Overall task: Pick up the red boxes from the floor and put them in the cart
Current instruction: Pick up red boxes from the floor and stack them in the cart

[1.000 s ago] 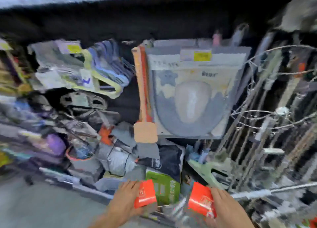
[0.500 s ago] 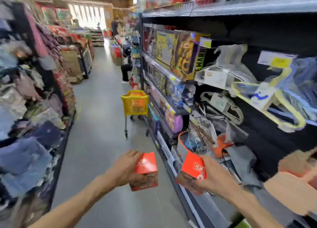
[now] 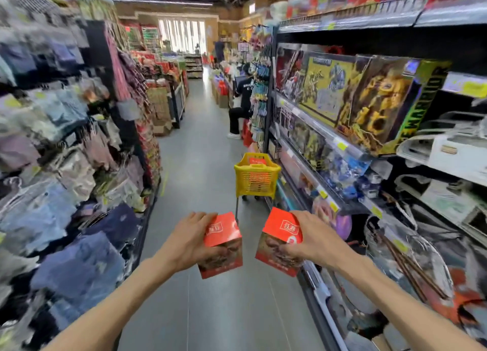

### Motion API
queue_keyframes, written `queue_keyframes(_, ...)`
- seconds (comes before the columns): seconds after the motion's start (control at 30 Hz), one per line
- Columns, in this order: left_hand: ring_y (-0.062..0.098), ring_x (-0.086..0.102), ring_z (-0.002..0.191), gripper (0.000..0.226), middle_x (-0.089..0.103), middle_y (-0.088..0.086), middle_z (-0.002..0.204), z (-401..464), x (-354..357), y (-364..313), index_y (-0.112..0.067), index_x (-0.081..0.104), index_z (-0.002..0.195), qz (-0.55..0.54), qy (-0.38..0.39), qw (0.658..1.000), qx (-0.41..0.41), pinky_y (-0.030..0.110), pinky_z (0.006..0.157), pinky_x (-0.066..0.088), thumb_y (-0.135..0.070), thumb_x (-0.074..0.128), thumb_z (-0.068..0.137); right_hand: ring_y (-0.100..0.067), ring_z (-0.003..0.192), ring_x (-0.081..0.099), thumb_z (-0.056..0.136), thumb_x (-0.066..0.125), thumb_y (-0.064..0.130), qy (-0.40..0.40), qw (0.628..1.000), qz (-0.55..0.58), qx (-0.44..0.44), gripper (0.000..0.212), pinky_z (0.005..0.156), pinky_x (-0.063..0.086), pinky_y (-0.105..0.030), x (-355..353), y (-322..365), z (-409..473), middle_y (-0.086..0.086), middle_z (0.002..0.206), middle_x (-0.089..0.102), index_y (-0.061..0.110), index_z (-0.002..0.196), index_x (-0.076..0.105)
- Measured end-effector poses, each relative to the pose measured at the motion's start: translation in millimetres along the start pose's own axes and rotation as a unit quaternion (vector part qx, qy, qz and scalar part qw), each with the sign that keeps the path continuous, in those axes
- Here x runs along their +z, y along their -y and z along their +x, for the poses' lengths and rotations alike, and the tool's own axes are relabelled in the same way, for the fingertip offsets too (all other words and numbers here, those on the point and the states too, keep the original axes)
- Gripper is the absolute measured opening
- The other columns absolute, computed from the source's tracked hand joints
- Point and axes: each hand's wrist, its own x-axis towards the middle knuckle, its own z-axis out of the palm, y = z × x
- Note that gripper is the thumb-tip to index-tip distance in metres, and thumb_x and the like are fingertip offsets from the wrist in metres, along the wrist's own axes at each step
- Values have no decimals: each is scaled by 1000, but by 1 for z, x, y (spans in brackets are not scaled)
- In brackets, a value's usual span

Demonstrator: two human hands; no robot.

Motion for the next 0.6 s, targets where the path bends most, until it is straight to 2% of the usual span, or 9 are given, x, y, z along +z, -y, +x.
queue_keyframes(0.17, 20, 50, 109, 97, 58, 0, 121, 89, -2, 67, -18, 42, 143, 9, -25, 1000, -5, 37, 95, 42, -75, 62, 67, -12, 98, 54, 68, 73, 63, -2, 1000, 7, -29, 74, 76, 47, -32, 1, 3, 115, 10, 107, 51, 33, 127, 41)
queue_keyframes(0.3, 20, 49, 112, 98, 57, 2, 125, 168, 4, 114, -16, 41, 145, 5, -42, 999, -19, 35, 97, 41, -73, 65, 68, -9, 93, 58, 65, 71, 70, -1, 998, 23, -52, 70, 79, 53, -38, 8, -10, 217, 15, 107, 56, 38, 121, 44)
queue_keyframes(0.47, 19, 46, 114, 100, 55, 2, 126, 270, 4, 175, -16, 41, 145, -10, -46, 998, -39, 34, 99, 38, -74, 65, 68, -2, 93, 59, 67, 74, 65, 5, 996, 49, -81, 66, 77, 55, -33, 5, -24, 352, 18, 108, 60, 42, 121, 44)
queue_keyframes(0.53, 20, 47, 114, 99, 56, 2, 125, 307, 3, 202, -15, 42, 144, -14, -48, 997, -55, 34, 97, 38, -74, 64, 67, -4, 95, 60, 67, 75, 62, 12, 995, 44, -87, 67, 78, 53, -31, 5, -24, 407, 17, 108, 59, 39, 122, 45)
queue_keyframes(0.6, 19, 48, 113, 99, 56, 2, 126, 339, 4, 234, -17, 43, 143, -9, -54, 996, -73, 33, 97, 38, -75, 64, 67, -11, 98, 61, 65, 75, 62, 17, 995, 28, -91, 70, 80, 53, -35, 10, -23, 464, 12, 109, 60, 33, 122, 48)
